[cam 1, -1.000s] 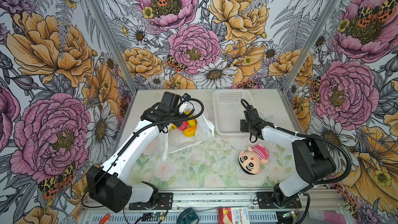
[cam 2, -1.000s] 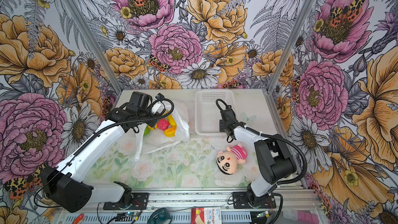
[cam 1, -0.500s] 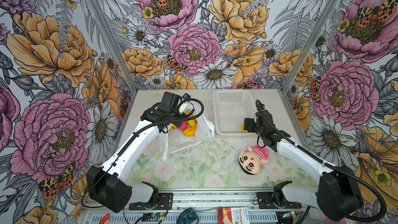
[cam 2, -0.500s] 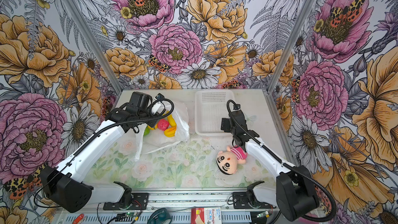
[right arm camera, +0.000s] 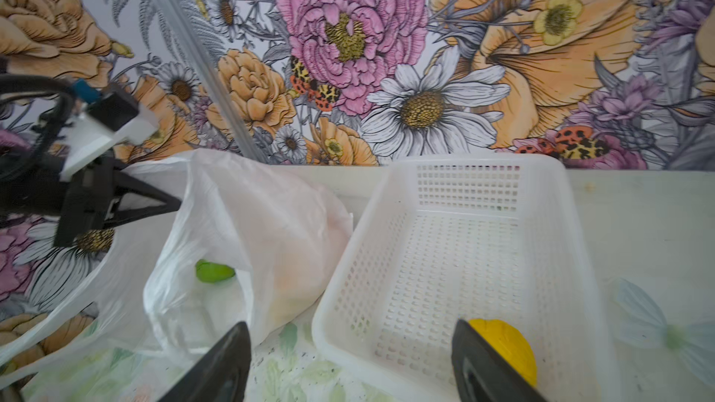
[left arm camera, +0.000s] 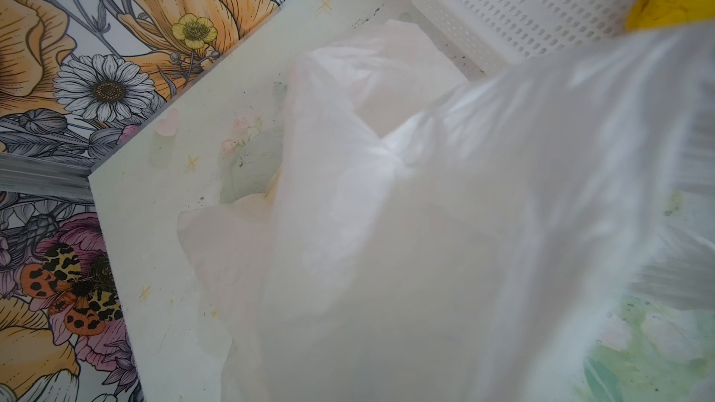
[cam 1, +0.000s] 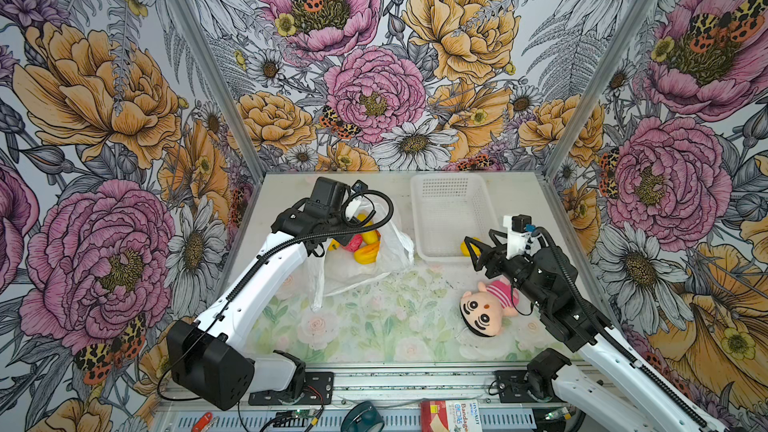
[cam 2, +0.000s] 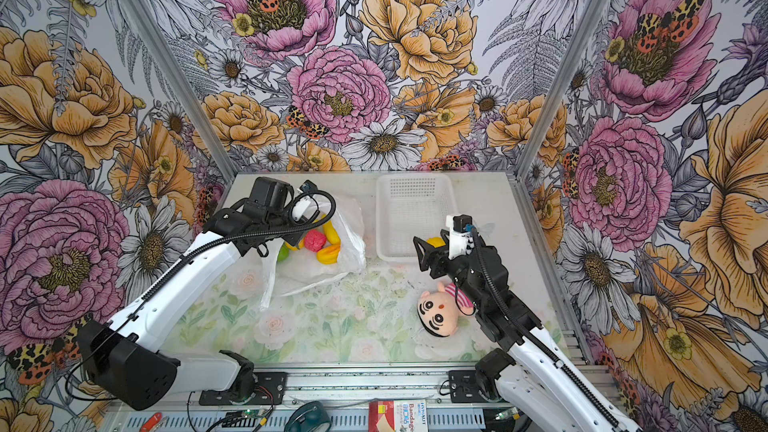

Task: Untie the knot of the plastic bag and take out the fruit
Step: 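Move the right gripper back into the bag opening above the fruit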

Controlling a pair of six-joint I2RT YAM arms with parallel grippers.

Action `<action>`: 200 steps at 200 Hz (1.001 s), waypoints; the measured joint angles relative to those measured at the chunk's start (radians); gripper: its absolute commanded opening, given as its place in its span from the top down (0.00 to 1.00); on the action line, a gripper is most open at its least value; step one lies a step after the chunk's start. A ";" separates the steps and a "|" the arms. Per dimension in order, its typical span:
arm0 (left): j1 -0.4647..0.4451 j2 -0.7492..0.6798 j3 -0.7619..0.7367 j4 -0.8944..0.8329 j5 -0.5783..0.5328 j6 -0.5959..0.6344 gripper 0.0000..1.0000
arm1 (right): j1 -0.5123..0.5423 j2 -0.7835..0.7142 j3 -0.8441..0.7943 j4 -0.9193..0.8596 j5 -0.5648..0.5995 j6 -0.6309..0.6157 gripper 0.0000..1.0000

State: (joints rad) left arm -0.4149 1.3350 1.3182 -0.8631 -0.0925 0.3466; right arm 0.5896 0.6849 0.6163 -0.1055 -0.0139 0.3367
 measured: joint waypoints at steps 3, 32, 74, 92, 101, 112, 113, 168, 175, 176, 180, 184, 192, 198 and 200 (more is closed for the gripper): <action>0.000 0.000 0.000 0.000 0.000 0.000 1.00 | 0.020 0.003 0.000 0.006 -0.003 -0.002 0.23; 0.000 0.000 0.000 0.000 0.000 0.000 1.00 | 0.208 0.112 0.027 0.036 0.002 -0.077 0.29; 0.000 0.000 0.000 0.000 0.000 0.000 1.00 | 0.444 0.343 0.113 0.059 0.037 -0.207 0.31; 0.000 0.000 0.000 0.000 0.000 0.000 1.00 | 0.513 0.431 0.146 0.097 0.055 -0.256 0.33; 0.000 0.000 0.000 0.000 0.000 0.000 1.00 | 0.536 0.474 0.163 0.111 0.069 -0.277 0.36; 0.000 0.000 0.000 0.000 0.000 0.000 1.00 | 0.552 0.530 0.186 0.134 0.092 -0.296 0.39; 0.000 0.000 0.000 0.000 0.000 0.000 1.00 | 0.552 0.533 0.188 0.134 0.094 -0.297 0.39; 0.000 0.000 0.000 0.000 0.000 0.000 1.00 | 0.566 0.778 0.317 0.168 0.221 -0.332 0.50; 0.000 0.000 0.000 0.000 0.000 0.000 1.00 | 0.566 0.792 0.323 0.174 0.224 -0.332 0.50; 0.000 0.000 0.000 0.000 0.000 0.000 1.00 | 0.566 0.793 0.323 0.174 0.224 -0.332 0.50; 0.000 0.000 0.000 0.000 0.000 0.000 1.00 | 0.566 0.800 0.326 0.179 0.225 -0.332 0.50; 0.000 0.000 0.000 0.000 0.000 0.000 1.00 | 0.566 0.806 0.330 0.183 0.225 -0.332 0.51; 0.000 0.000 0.000 0.000 0.000 0.000 1.00 | 0.566 0.825 0.338 0.197 0.228 -0.331 0.51; 0.000 0.000 0.000 0.000 0.000 0.000 1.00 | 0.566 0.841 0.349 0.205 0.230 -0.330 0.51; 0.000 0.000 0.000 0.000 0.000 0.000 1.00 | 0.566 0.849 0.354 0.209 0.231 -0.330 0.51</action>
State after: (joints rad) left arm -0.4149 1.3350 1.3182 -0.8631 -0.0921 0.3466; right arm 1.1557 1.5337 0.9699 0.1032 0.2169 0.0071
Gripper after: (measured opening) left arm 0.045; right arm 0.494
